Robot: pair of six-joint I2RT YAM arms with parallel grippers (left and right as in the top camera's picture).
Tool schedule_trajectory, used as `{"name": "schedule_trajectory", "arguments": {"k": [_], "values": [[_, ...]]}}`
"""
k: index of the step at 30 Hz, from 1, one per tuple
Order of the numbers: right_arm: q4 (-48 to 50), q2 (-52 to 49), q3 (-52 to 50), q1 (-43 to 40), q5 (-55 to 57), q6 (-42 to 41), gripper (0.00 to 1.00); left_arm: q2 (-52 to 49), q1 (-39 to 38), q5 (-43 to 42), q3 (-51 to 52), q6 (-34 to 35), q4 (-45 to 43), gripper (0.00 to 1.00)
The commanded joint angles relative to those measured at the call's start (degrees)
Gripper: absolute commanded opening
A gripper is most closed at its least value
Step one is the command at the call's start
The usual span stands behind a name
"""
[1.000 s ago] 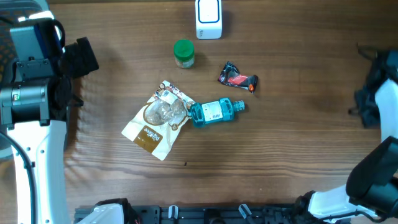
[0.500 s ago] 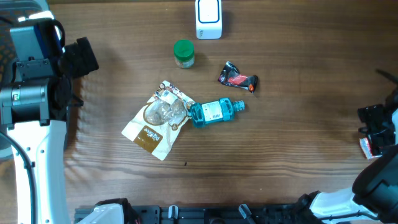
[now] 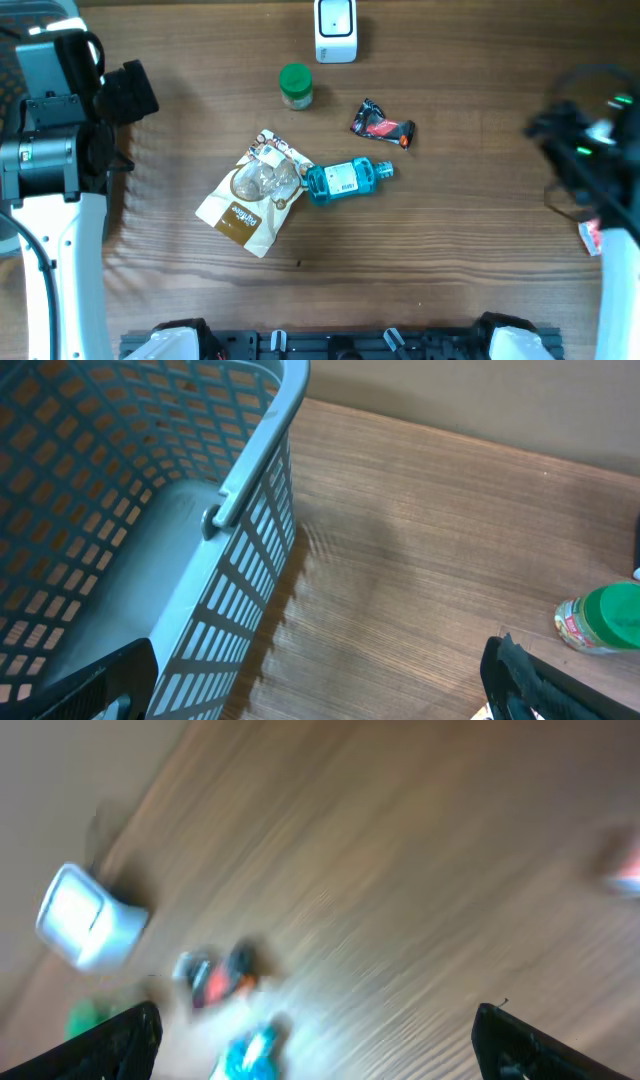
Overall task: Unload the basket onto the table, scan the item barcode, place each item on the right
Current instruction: 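Reach the right gripper down to the blue Listerine bottle cap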
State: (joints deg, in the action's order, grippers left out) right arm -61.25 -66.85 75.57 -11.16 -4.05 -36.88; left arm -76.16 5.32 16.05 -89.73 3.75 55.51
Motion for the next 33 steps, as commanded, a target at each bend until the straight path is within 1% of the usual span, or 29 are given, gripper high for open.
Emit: {"name": "schedule_trajectory", "arguments": {"k": [1,2,4,7,8,9,12,14,18,22,27,30,33], "values": [[1.8,-7.2,-0.9,14.6,0.6,-4.6,1.00,0.7,0.4,0.3,-0.3,-0.3,-0.1,1.00],[2.1,-11.3,-0.9,18.9,4.2,-11.3,1.00,0.7,0.4,0.3,-0.3,-0.3,-0.1,1.00],[4.7,-17.8,-0.9,23.5,5.8,-15.0,1.00,0.7,0.4,0.3,-0.3,-0.3,-0.1,1.00],[8.6,-27.9,-0.9,28.9,2.5,-21.9,1.00,0.7,0.4,0.3,-0.3,-0.3,-0.1,1.00],[8.7,-30.6,-0.9,30.3,1.7,-25.7,1.00,0.7,0.4,0.3,-0.3,-0.3,-0.1,1.00],[8.7,-34.3,-0.9,32.3,0.5,-31.4,1.00,0.7,0.4,0.3,-0.3,-0.3,-0.1,1.00],[11.3,-38.8,-0.9,36.2,0.5,-40.1,1.00,0.7,0.4,0.3,-0.3,-0.3,-0.1,1.00],[13.8,-39.7,-0.9,38.1,0.9,-45.1,1.00,0.7,0.4,0.3,-0.3,-0.3,-0.1,1.00],[15.1,-39.8,-1.0,41.5,7.2,-55.3,1.00,0.7,0.4,0.3,-0.3,-0.3,-0.1,1.00],[15.3,-41.6,-1.0,43.2,8.5,-60.8,1.00,0.7,0.4,0.3,-0.3,-0.3,-0.1,1.00],[15.7,-46.2,-1.0,43.2,5.4,-62.2,1.00,0.7,0.4,0.3,-0.3,-0.3,-0.1,1.00],[17.3,-49.6,-1.0,43.2,1.9,-62.2,1.00,0.7,0.4,0.3,-0.3,-0.3,-0.1,1.00],[19.2,-51.7,-1.0,43.2,0.9,-62.1,1.00,0.7,0.4,0.3,-0.3,-0.3,-0.1,1.00]]}}
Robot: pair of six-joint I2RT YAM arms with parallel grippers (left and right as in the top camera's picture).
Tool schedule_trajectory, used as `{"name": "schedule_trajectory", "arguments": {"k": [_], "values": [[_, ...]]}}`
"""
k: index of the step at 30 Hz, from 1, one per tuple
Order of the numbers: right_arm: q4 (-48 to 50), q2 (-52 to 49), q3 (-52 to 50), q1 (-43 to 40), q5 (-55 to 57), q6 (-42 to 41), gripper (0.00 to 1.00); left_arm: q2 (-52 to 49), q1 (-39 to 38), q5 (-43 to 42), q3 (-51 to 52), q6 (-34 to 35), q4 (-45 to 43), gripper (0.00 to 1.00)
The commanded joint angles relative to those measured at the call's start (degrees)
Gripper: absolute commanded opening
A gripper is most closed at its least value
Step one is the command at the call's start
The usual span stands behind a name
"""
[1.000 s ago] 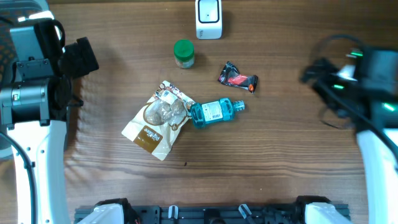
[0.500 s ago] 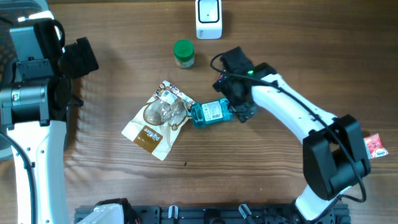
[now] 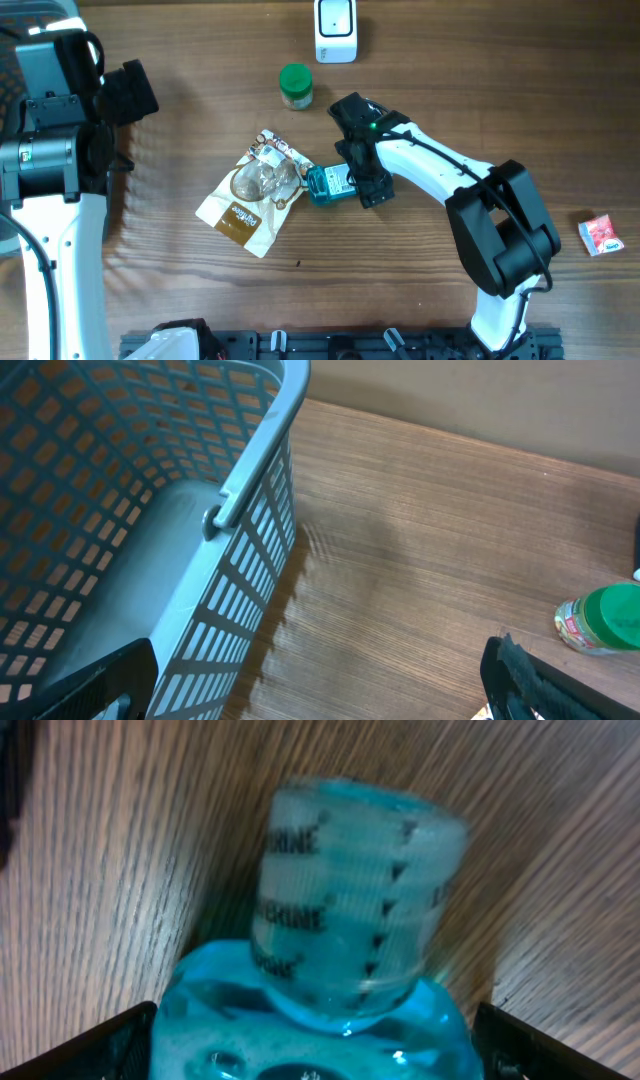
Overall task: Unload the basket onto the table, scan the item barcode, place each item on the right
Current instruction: 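Reach the right gripper down to the blue Listerine bottle cap, then close the right gripper on the Listerine bottle cap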
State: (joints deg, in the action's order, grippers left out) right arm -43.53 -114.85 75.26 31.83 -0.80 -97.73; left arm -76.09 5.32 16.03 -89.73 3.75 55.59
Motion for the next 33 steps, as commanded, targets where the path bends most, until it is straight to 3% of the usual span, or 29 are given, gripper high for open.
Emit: {"name": "schedule_trajectory", "arguments": {"k": [1,8,16,23,24,26,33], "values": [[1.5,-3.8,-0.7,0.2,-2.3,-1.2,1.00,0.7,0.4,0.3,-0.3,-0.3,-0.2,1.00],[0.6,-3.8,-0.7,-0.8,2.7,1.4,1.00,0.7,0.4,0.3,-0.3,-0.3,-0.2,1.00],[0.1,-3.8,-0.7,-6.8,1.1,3.4,1.00,0.7,0.4,0.3,-0.3,-0.3,-0.2,1.00],[1.3,-3.8,-0.7,-8.1,-6.1,10.4,0.81,0.7,0.4,0.3,-0.3,-0.3,-0.2,1.00],[1.4,-3.8,-0.7,-8.1,-6.7,10.6,0.81,0.7,0.4,0.3,-0.3,-0.3,-0.2,1.00],[1.4,-3.8,-0.7,-8.1,-9.5,11.5,1.00,0.7,0.4,0.3,-0.3,-0.3,-0.2,1.00],[1.4,-3.8,-0.7,-7.1,-12.0,9.2,1.00,0.7,0.4,0.3,-0.3,-0.3,-0.2,1.00]]}}
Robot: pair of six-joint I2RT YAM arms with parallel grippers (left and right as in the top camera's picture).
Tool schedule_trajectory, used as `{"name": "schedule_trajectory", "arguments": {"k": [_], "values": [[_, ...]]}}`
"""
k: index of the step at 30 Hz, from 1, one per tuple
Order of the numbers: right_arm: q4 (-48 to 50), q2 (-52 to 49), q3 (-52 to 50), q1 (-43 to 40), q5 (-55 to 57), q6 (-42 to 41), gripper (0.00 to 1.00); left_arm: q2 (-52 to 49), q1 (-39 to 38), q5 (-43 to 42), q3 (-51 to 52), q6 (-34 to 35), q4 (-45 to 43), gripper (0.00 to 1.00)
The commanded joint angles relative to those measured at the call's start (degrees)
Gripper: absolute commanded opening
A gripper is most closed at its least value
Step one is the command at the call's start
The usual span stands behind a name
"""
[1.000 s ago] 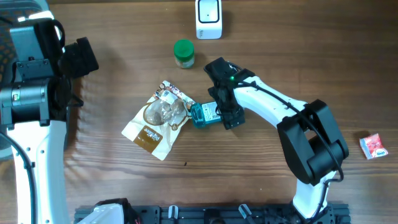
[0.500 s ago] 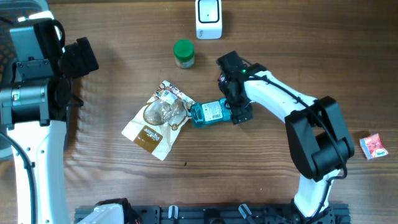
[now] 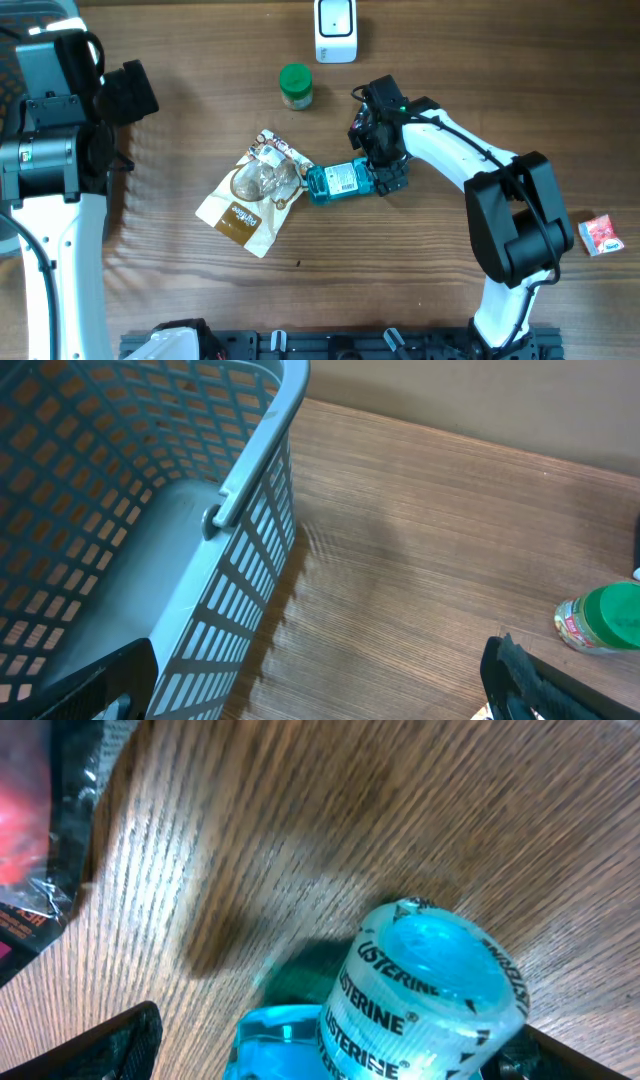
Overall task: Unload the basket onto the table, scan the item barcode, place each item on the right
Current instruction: 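Close the right gripper on the Listerine bottle cap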
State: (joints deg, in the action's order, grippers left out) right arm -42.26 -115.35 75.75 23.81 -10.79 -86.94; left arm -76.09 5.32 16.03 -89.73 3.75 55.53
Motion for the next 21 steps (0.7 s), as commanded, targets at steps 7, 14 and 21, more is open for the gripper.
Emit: {"name": "schedule_trajectory", "arguments": {"k": [7,14,21], "values": [[0.1,-3.3,-1.2,2.7,-4.7,-6.3,0.99,0.7,0.4,0.3,-0.3,-0.3,-0.1,1.00],[-0.5,-3.3,-1.2,3.2,-0.6,-6.3,0.95,0.7,0.4,0.3,-0.3,-0.3,-0.2,1.00],[-1.2,-3.3,-1.2,3.2,2.0,-12.7,1.00,0.7,0.4,0.3,-0.3,-0.3,-0.1,1.00]]}}
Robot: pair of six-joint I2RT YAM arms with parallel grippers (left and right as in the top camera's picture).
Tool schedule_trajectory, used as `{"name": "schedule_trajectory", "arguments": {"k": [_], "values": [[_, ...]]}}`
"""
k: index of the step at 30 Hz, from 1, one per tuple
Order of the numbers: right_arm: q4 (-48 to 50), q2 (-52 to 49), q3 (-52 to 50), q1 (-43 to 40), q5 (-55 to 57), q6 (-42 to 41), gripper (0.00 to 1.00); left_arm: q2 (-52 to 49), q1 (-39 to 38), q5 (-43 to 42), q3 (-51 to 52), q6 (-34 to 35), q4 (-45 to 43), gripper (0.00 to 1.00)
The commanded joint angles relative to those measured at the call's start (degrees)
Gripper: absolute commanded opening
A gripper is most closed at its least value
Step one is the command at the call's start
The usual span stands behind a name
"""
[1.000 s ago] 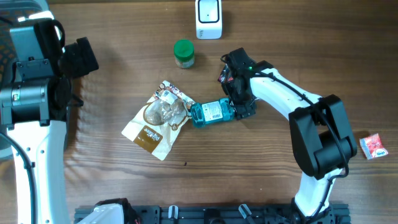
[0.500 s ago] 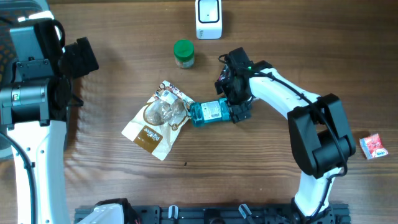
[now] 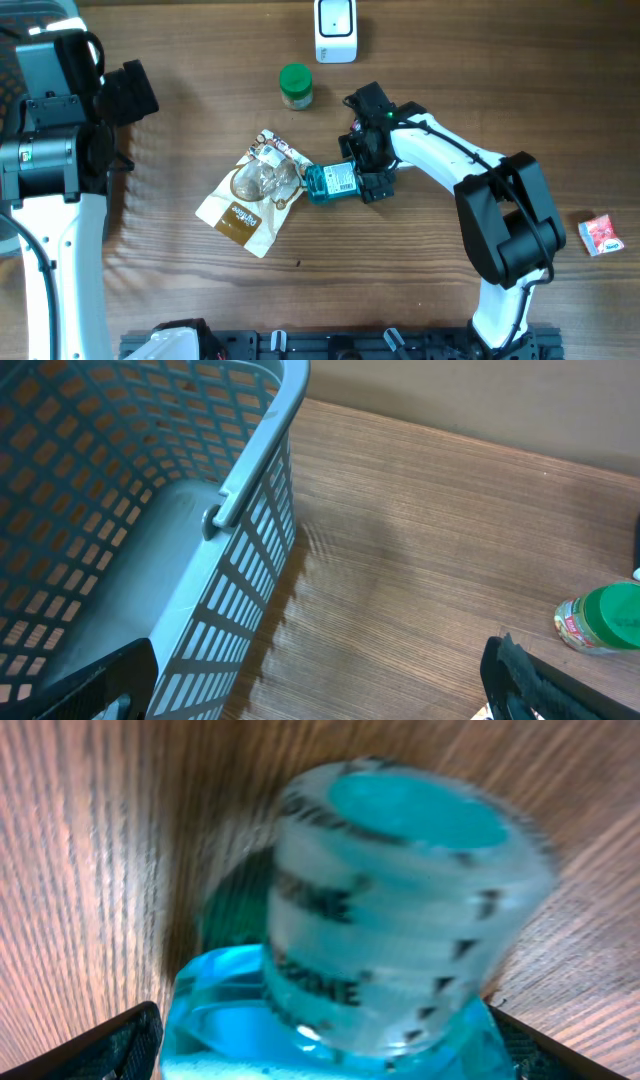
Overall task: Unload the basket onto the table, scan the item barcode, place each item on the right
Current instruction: 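Close the right gripper on the Listerine bottle cap, then lift the Listerine bottle upright and carry it toward the scanner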
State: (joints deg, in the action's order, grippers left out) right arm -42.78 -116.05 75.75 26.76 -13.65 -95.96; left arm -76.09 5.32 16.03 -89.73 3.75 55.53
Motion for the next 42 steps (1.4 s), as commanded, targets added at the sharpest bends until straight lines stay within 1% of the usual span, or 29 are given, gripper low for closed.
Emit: {"name": "schedule_trajectory", "arguments": {"k": [1,2,4,6,8,9,10,11,13,14,18,23,29,33,38,42], "values": [[-1.0,-2.6,-1.2,0.3,5.0,-5.9,1.00,0.7,0.4,0.3,-0.3,-0.3,-0.1,1.00],[-1.5,-2.6,-1.2,0.3,5.6,-8.7,0.99,0.7,0.4,0.3,-0.3,-0.3,-0.1,1.00],[-1.5,-2.6,-1.2,0.3,5.9,-11.6,0.99,0.7,0.4,0.3,-0.3,-0.3,-0.2,1.00],[-1.4,-2.6,-1.2,0.3,5.9,-12.2,0.98,0.7,0.4,0.3,-0.3,-0.3,-0.1,1.00],[-1.7,-2.6,-1.2,0.3,5.9,-12.2,0.92,0.7,0.4,0.3,-0.3,-0.3,-0.1,1.00],[-1.6,-2.6,-1.2,0.3,6.0,-12.3,0.86,0.7,0.4,0.3,-0.3,-0.3,-0.1,1.00],[-1.6,-2.6,-1.2,0.3,6.2,-12.3,0.84,0.7,0.4,0.3,-0.3,-0.3,-0.1,1.00],[-1.5,-2.6,-1.2,0.3,6.6,-12.3,0.75,0.7,0.4,0.3,-0.3,-0.3,-0.1,1.00],[-1.5,-2.6,-1.2,0.3,8.1,-12.1,0.66,0.7,0.4,0.3,-0.3,-0.3,-0.1,1.00],[-1.5,-2.6,-1.2,0.3,8.7,-11.9,0.66,0.7,0.4,0.3,-0.3,-0.3,-0.1,1.00],[-1.3,-2.6,-1.2,0.3,9.8,-6.5,0.67,0.7,0.4,0.3,-0.3,-0.3,-0.1,1.00],[1.0,-2.3,-1.2,0.3,9.8,4.1,0.67,0.7,0.4,0.3,-0.3,-0.3,-0.1,1.00],[3.2,2.6,-1.0,0.2,9.8,12.0,0.67,0.7,0.4,0.3,-0.3,-0.3,-0.1,1.00],[2.8,8.8,-1.0,0.2,9.8,13.6,0.66,0.7,0.4,0.3,-0.3,-0.3,-0.1,1.00],[1.2,16.8,-1.0,0.2,9.8,13.5,0.64,0.7,0.4,0.3,-0.3,-0.3,-0.2,1.00],[-1.3,19.9,-1.0,0.2,10.1,13.5,0.64,0.7,0.4,0.3,-0.3,-0.3,-0.1,1.00]]}}
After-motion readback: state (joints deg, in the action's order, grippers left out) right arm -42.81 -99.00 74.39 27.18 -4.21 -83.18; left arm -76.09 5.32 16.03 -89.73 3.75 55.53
